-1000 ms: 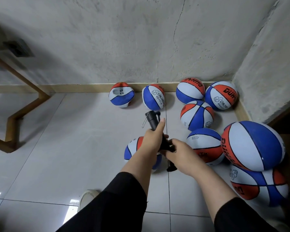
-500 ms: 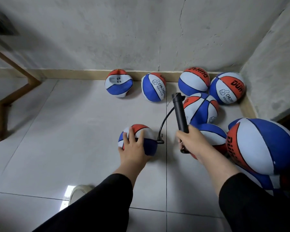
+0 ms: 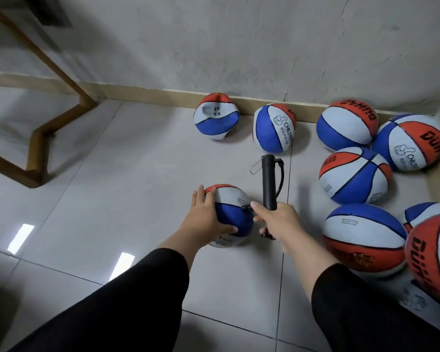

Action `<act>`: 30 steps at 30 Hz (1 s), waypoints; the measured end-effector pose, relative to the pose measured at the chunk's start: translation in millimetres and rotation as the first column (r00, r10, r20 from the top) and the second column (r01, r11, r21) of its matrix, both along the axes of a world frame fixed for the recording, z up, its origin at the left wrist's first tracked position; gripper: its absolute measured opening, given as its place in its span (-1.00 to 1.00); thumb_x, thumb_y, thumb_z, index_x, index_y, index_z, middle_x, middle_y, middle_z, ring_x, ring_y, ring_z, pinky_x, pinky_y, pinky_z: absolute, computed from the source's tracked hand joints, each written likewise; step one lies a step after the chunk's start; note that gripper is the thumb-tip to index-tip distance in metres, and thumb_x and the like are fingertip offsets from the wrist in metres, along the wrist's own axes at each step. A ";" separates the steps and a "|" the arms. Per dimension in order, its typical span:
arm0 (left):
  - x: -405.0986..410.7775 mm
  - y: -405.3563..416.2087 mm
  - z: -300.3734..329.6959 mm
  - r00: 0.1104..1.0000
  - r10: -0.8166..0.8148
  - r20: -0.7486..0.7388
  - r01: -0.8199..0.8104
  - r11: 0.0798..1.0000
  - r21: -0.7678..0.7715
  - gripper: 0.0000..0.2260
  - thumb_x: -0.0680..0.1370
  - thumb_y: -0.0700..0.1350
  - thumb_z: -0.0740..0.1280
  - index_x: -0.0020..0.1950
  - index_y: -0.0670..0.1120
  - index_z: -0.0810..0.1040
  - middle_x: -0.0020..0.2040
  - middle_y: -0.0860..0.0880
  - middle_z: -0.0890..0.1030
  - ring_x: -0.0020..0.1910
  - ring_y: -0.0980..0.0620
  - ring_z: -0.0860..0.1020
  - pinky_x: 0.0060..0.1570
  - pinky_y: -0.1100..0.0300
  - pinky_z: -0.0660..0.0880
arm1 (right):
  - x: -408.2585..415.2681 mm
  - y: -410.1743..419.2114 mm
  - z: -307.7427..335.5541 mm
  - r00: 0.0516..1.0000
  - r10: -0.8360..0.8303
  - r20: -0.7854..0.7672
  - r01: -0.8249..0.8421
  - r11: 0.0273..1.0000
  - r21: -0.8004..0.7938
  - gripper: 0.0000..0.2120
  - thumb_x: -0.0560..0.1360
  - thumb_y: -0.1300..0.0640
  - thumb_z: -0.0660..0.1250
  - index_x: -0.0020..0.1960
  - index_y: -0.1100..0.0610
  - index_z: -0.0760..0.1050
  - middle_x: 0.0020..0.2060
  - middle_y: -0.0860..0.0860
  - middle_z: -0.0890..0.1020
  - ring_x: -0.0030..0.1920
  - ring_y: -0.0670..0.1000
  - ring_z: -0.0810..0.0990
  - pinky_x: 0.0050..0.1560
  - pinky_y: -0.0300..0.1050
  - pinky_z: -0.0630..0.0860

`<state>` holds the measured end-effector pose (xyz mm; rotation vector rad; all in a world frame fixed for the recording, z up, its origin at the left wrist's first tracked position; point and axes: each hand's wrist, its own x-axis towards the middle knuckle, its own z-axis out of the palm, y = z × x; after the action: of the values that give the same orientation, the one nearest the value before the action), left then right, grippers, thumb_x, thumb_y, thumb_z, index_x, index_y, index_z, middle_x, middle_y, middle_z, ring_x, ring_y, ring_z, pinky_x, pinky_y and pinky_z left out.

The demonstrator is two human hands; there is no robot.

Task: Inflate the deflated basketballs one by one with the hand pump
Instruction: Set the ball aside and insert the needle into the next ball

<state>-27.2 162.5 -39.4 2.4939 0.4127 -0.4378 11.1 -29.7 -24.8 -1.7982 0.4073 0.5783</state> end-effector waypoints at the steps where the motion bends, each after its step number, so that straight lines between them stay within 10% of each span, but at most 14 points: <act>1: 0.3 1.0 -1.7 1.000 -0.023 0.016 0.023 1.000 0.004 0.14 0.33 0.13 0.66 0.69 -0.04 0.01 0.70 -0.12 -0.06 0.67 -0.08 -0.09 0.59 -0.05 0.12 | 2.7 6.3 1.0 1.000 0.001 -0.012 -0.001 1.000 0.010 -0.69 0.54 -0.06 0.49 -0.01 0.20 0.58 -0.21 0.11 0.72 -0.50 0.00 0.50 -0.50 -0.26 0.42; 10: 6.1 0.3 -3.7 0.987 -0.159 -0.014 0.159 0.980 0.119 0.07 0.34 0.31 0.58 0.67 0.18 0.02 0.69 -0.04 -0.17 0.66 -0.16 -0.13 0.51 -0.26 0.25 | 15.1 29.5 1.6 0.978 -0.033 -0.208 0.049 0.996 0.074 -0.75 0.48 0.01 0.54 0.02 0.12 0.56 -0.30 0.07 0.70 -0.51 -0.04 0.47 -0.38 -0.21 0.45; 16: 5.7 -18.4 -12.3 0.975 -0.218 0.030 0.194 0.915 0.354 0.10 0.31 0.49 0.44 0.66 0.13 -0.04 0.68 -0.08 -0.07 0.66 -0.20 -0.07 0.46 -0.29 0.24 | 11.7 37.3 1.9 0.994 -0.045 -0.104 0.047 0.999 0.019 -0.78 0.47 0.12 0.51 0.04 0.16 0.55 -0.23 0.12 0.73 -0.43 -0.03 0.50 -0.46 -0.23 0.41; 30: 4.4 -32.8 -14.8 0.971 -0.239 0.014 0.218 0.906 0.364 -0.02 0.35 0.41 0.43 0.62 0.17 0.00 0.66 -0.11 -0.06 0.65 -0.25 -0.07 0.44 -0.35 0.19 | -2.9 26.1 -10.2 0.991 -0.127 -0.036 0.128 0.991 0.044 -0.87 0.49 0.22 0.48 0.01 0.17 0.57 -0.37 0.06 0.69 -0.43 0.01 0.48 -0.35 -0.09 0.48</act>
<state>-22.8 129.7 -54.2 2.9228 0.1867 -0.4086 8.2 -3.6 -35.0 -1.7063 0.5237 0.5249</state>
